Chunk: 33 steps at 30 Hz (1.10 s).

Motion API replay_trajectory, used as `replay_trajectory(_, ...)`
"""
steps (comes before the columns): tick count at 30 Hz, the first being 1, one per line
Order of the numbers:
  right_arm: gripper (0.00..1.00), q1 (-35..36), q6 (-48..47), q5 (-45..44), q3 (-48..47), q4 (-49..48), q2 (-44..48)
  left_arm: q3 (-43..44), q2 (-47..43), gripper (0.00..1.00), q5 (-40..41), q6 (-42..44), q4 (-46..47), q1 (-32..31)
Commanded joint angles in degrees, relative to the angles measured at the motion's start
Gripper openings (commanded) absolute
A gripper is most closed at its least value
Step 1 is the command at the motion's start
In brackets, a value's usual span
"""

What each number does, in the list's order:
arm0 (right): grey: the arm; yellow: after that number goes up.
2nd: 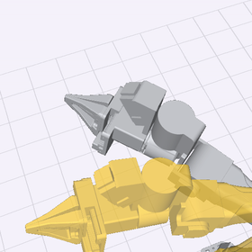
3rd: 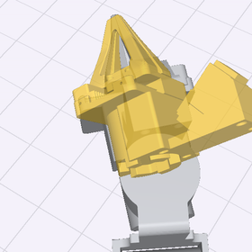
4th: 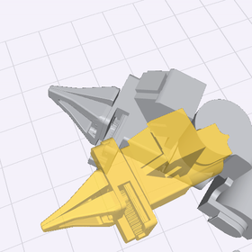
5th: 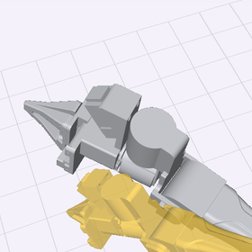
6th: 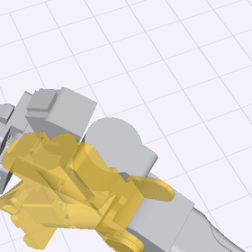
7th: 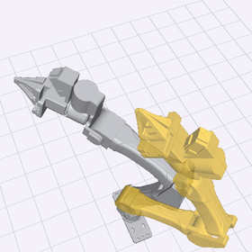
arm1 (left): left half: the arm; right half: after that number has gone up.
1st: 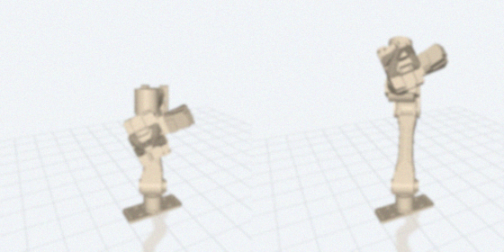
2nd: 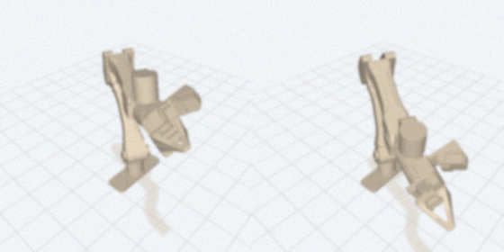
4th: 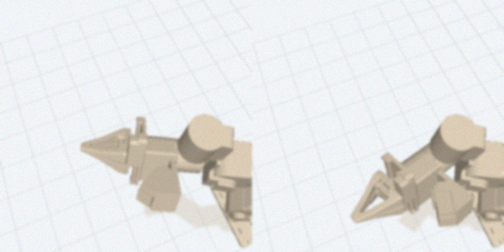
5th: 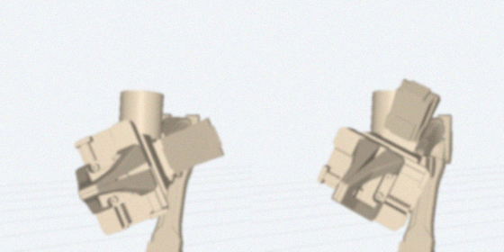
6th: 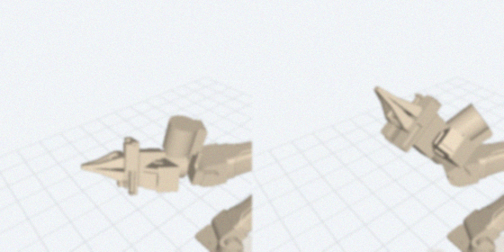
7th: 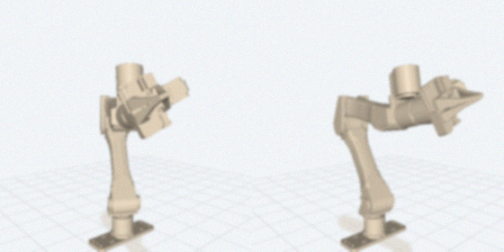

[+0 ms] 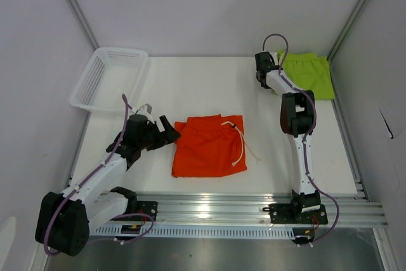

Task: Fold and stack the shorts
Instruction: Neatly place the folded shorts to the corner

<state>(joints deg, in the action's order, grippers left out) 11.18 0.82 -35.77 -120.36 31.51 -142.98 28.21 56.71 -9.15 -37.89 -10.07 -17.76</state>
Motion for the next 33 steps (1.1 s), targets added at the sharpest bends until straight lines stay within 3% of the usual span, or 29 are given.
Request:
replay_trajectory(1,0.00,1.30,-0.56,1.48,1.52,-0.13,2.08,2.03,-0.63,0.99,-0.26,1.50,0.49,0.09)
replay_trajectory(12,0.00,9.99,1.46,9.22,22.78,-0.48,17.28,1.41,-1.51,0.99,-1.05,1.41,-0.39,0.09)
replay_trajectory(23,0.02,20.98,5.68,18.79,26.31,3.30,20.37,-0.25,-1.69,0.99,-1.22,1.24,0.04,0.09)
replay_trajectory(25,0.37,20.64,7.09,21.25,26.31,3.30,21.51,-0.69,-1.51,0.99,-1.40,1.15,0.40,0.09)
replay_trajectory(27,0.59,20.03,7.97,22.49,27.18,2.69,24.40,-1.22,-1.16,0.99,-1.40,1.06,0.92,0.09)
replay_trajectory(33,0.77,17.48,10.95,28.46,34.38,-0.38,34.49,-2.10,-0.02,0.99,-1.31,1.33,2.42,0.09)
